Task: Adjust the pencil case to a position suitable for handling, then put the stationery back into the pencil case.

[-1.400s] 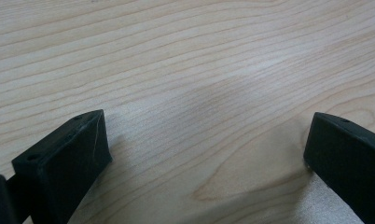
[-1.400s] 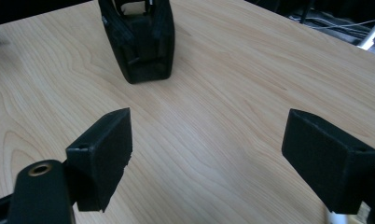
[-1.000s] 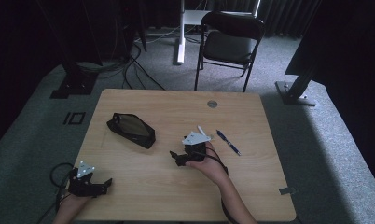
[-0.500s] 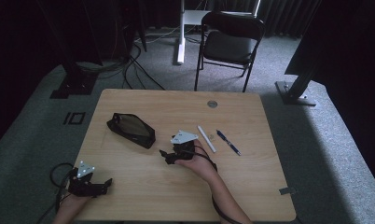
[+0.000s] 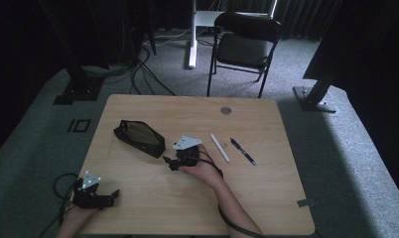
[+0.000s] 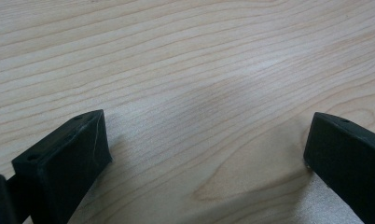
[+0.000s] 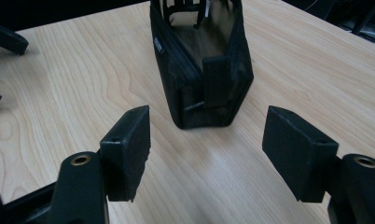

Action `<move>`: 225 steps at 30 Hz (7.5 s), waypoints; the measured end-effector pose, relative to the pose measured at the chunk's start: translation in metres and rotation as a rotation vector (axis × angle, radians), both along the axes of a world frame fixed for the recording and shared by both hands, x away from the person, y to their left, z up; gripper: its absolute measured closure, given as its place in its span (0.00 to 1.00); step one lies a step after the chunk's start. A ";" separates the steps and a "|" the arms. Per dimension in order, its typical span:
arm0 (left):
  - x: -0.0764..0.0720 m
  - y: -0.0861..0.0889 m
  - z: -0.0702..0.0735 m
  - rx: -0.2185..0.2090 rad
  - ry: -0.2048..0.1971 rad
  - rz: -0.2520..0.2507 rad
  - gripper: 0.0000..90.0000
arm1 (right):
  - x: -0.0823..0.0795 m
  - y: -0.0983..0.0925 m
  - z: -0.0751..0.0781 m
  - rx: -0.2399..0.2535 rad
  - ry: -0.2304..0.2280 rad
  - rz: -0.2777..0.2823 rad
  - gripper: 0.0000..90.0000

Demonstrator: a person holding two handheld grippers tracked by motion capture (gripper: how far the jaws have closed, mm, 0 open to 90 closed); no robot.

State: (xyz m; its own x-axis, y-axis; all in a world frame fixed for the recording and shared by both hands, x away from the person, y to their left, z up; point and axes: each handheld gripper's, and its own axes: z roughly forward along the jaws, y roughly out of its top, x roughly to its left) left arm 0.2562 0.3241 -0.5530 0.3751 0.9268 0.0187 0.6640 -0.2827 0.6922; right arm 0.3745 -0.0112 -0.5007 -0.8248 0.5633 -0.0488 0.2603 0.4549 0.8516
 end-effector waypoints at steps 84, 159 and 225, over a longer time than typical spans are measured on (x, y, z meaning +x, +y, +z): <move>0.000 0.000 0.000 0.000 0.000 0.001 0.00 | 0.003 -0.007 -0.003 -0.038 0.080 -0.061 0.81; 0.000 0.000 0.000 0.001 -0.001 -0.001 0.00 | -0.116 -0.196 -0.010 0.010 0.149 -0.268 0.81; 0.000 0.000 0.000 0.001 -0.001 -0.001 0.00 | -0.145 -0.244 0.033 0.091 0.054 -0.332 0.61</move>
